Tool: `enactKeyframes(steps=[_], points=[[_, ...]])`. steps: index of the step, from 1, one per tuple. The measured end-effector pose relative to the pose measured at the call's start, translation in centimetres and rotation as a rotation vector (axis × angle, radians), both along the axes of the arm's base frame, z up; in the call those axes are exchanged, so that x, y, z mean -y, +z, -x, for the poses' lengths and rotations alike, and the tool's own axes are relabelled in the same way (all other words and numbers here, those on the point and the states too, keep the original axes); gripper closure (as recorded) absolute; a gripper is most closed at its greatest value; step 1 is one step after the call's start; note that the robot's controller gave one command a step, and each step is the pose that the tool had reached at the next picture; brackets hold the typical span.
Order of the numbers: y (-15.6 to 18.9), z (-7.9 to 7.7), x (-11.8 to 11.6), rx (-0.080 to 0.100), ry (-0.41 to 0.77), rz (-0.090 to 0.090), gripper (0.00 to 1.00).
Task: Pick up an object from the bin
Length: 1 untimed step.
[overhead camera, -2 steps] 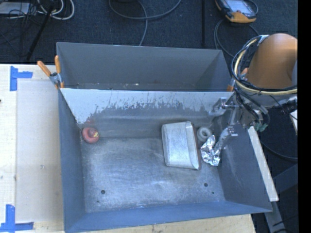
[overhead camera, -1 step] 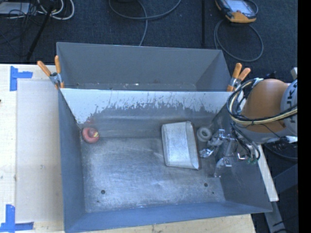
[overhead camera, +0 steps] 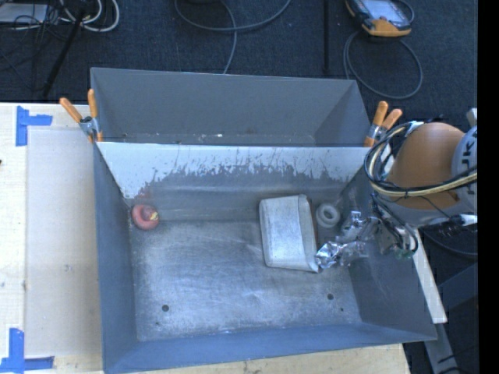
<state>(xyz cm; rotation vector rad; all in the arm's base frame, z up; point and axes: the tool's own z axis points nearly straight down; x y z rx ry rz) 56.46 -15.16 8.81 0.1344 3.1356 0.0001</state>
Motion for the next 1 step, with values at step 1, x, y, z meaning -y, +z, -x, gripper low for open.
enactKeyframes(steps=[1], points=[[13.61,-2.36,0.66,0.008,-0.017,0.002,1.00]])
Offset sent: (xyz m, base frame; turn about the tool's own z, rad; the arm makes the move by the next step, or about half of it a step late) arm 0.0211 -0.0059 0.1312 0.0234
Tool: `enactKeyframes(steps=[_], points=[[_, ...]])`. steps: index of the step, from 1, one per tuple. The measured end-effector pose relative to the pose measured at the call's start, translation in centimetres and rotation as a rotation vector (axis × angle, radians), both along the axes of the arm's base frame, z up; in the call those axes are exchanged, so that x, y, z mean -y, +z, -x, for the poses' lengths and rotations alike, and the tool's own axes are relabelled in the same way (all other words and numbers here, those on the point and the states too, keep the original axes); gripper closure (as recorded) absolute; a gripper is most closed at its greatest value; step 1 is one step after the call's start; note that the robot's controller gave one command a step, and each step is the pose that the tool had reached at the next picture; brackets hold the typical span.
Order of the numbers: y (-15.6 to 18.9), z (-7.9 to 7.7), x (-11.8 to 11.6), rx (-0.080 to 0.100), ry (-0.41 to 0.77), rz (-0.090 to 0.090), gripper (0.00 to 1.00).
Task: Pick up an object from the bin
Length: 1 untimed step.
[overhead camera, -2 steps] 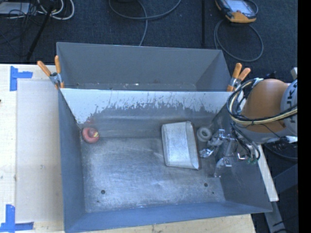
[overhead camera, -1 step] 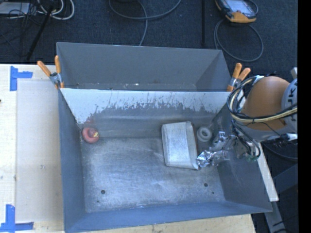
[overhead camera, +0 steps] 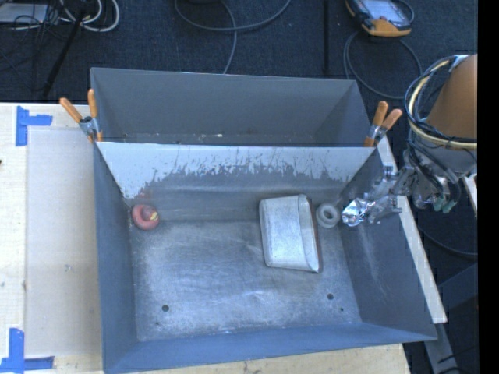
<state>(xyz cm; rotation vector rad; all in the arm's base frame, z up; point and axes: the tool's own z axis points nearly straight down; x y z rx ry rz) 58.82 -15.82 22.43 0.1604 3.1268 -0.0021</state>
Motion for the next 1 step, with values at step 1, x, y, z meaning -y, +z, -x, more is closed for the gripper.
enactKeyframes(steps=[1], points=[[0.21,3.07,-2.36,-0.011,0.105,-0.002,1.00]])
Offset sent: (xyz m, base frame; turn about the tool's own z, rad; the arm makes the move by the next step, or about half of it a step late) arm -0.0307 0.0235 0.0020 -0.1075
